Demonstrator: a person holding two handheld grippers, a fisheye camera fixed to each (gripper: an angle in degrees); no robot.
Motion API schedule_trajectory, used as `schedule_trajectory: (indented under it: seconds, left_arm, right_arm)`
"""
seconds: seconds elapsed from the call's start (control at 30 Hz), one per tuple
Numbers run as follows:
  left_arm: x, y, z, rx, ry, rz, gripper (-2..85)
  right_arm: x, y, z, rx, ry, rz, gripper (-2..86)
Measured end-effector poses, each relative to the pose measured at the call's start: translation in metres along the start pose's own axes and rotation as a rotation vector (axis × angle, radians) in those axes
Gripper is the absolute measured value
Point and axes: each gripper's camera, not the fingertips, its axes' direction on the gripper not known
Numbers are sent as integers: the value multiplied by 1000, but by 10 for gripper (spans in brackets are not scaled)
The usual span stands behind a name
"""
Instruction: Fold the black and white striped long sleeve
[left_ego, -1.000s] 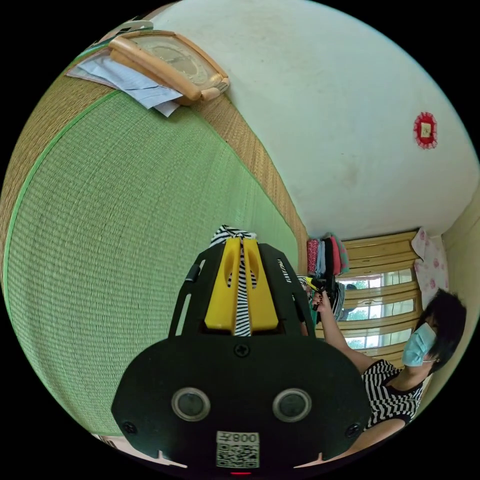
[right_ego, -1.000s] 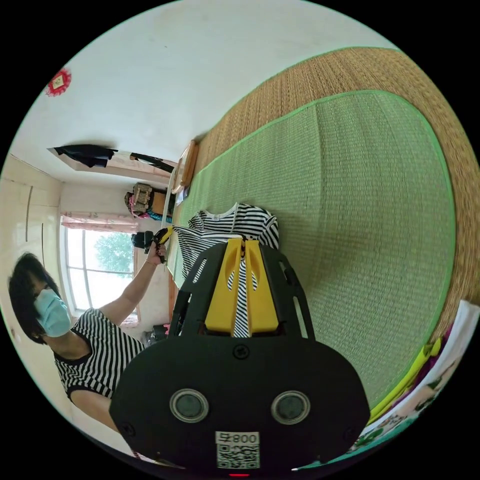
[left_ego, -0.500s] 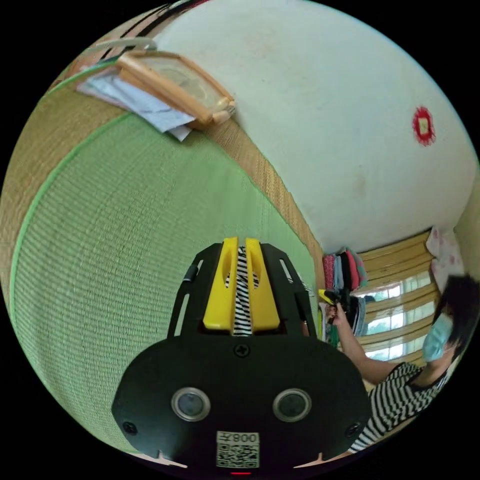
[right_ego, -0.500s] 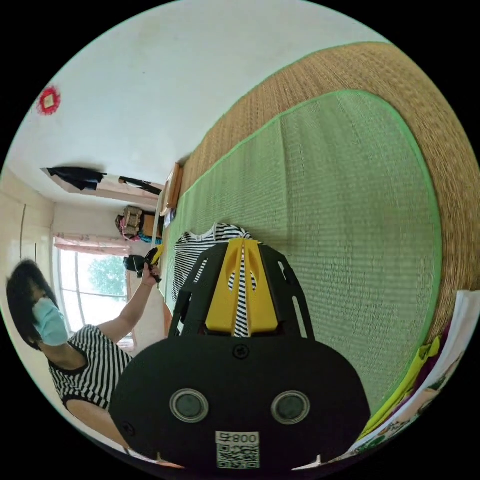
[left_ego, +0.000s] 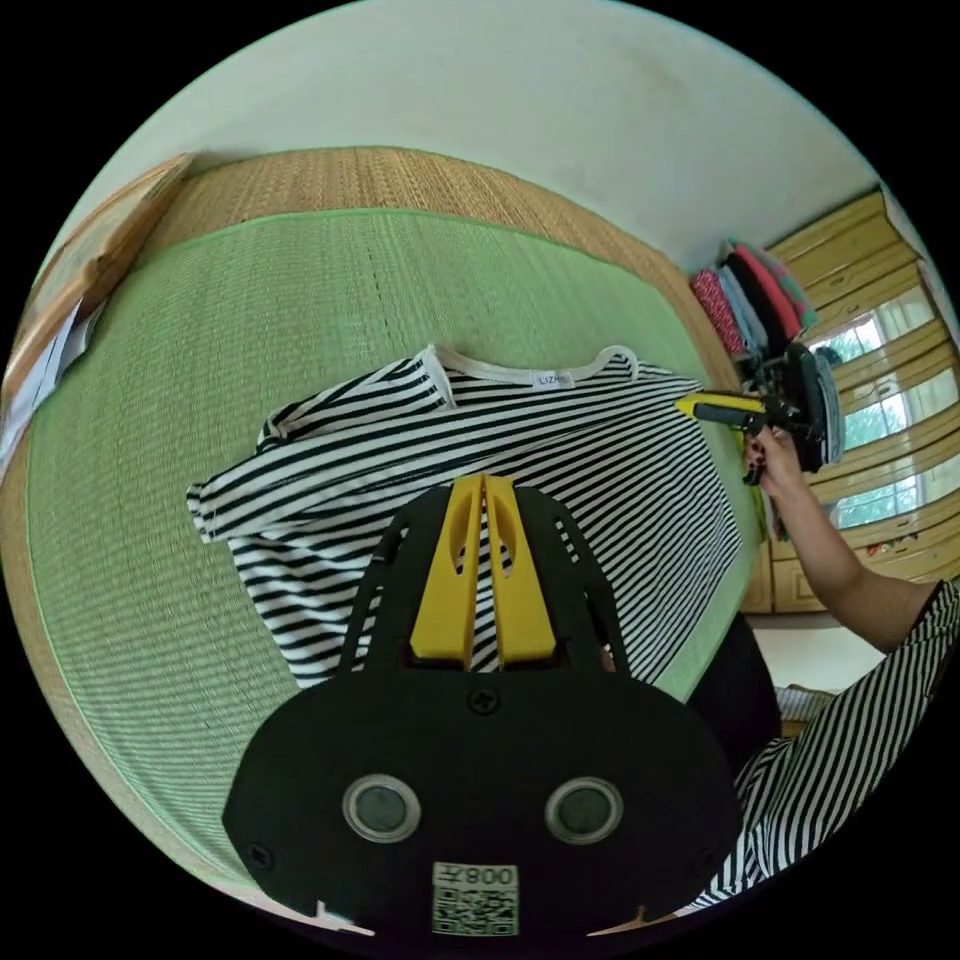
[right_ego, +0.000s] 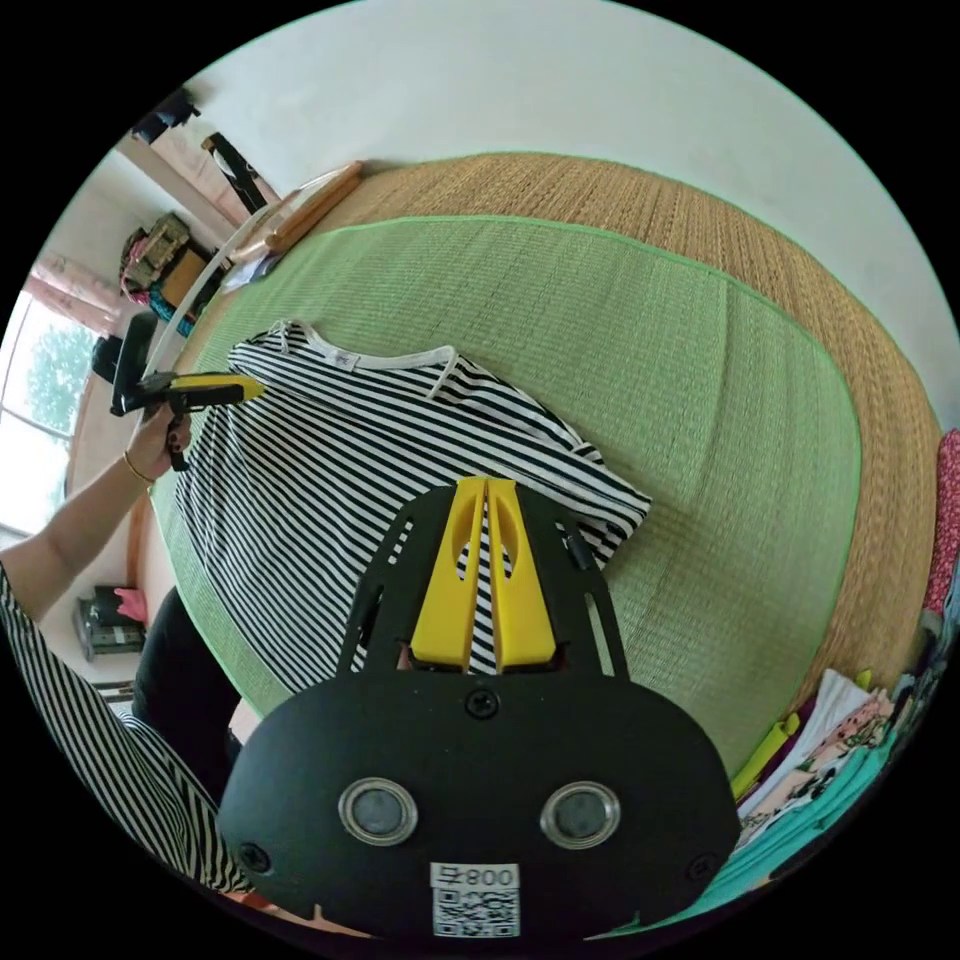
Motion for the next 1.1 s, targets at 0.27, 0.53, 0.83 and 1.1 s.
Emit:
schedule_trajectory:
  seconds: [0.27,0.53,0.83,1.1]
  left_arm:
    - [45,-12,-39,-17,-161,99,1]
    - [59,-12,-88,98,-175,30,1]
    - [100,41,-96,48,-107,144,1]
    - [105,40,-96,13,-147,129,1]
  right_arm:
    - [-20,-46,-37,30,87,-15,0]
    - [-31,-79,-93,106,88,7,0]
    - [-108,-92,-94,30,4,-209,0]
    - [-129,-121,-101,12,84,-229,1]
